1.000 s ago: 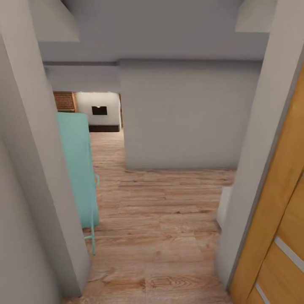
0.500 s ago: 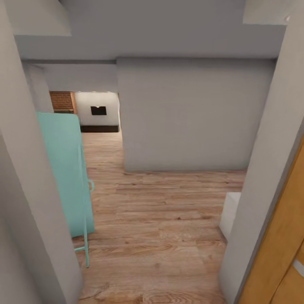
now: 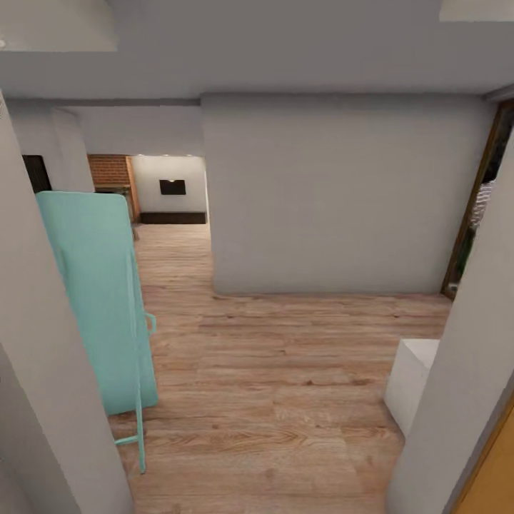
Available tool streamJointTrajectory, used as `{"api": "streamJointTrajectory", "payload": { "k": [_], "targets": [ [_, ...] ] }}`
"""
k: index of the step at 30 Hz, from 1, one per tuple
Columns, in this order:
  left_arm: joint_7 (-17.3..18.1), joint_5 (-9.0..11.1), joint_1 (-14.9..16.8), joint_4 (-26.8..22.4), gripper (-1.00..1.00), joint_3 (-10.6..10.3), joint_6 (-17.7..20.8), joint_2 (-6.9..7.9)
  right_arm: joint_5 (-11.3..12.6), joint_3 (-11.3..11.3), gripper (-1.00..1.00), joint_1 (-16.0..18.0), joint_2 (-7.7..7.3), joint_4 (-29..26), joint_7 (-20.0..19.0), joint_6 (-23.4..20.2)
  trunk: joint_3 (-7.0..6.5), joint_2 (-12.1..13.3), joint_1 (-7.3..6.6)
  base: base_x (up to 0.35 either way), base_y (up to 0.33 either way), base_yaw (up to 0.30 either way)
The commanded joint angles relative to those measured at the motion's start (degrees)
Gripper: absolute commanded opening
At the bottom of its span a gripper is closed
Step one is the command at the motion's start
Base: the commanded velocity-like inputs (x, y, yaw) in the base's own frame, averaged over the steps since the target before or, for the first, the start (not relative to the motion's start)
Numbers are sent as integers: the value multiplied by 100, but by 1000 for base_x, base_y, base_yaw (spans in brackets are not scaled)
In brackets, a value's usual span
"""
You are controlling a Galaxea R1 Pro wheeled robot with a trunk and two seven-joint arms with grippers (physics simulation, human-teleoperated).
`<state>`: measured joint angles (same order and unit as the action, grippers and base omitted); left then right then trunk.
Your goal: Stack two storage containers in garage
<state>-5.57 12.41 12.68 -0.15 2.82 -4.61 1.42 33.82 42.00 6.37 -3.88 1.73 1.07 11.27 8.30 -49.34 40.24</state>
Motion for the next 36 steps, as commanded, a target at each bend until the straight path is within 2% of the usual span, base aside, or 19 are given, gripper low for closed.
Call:
{"api": "streamJointTrajectory", "payload": {
  "k": [1, 8, 29, 36],
  "targets": [
    [-5, 7, 6, 6, 100, 26, -21, -1, 28, 45, 100, 4, 2, 11, 7, 24, 8, -5, 4, 322, 0, 247],
    [-5, 7, 6, 6, 100, 26, -20, -1, 28, 45, 100, 4, -7, 11, 7, 24, 8, -5, 4, 322, -6, 150],
    [-5, 7, 6, 6, 100, 26, -22, -1, 27, 47, 100, 4, -17, 11, -43, -5, 8, -5, 4, 322, -78, 5],
    [-5, 7, 6, 6, 100, 26, -22, -5, 27, 64, 100, 4, 25, 11, 13, -18, 8, -5, 4, 322, -85, 0]
  ]
}}
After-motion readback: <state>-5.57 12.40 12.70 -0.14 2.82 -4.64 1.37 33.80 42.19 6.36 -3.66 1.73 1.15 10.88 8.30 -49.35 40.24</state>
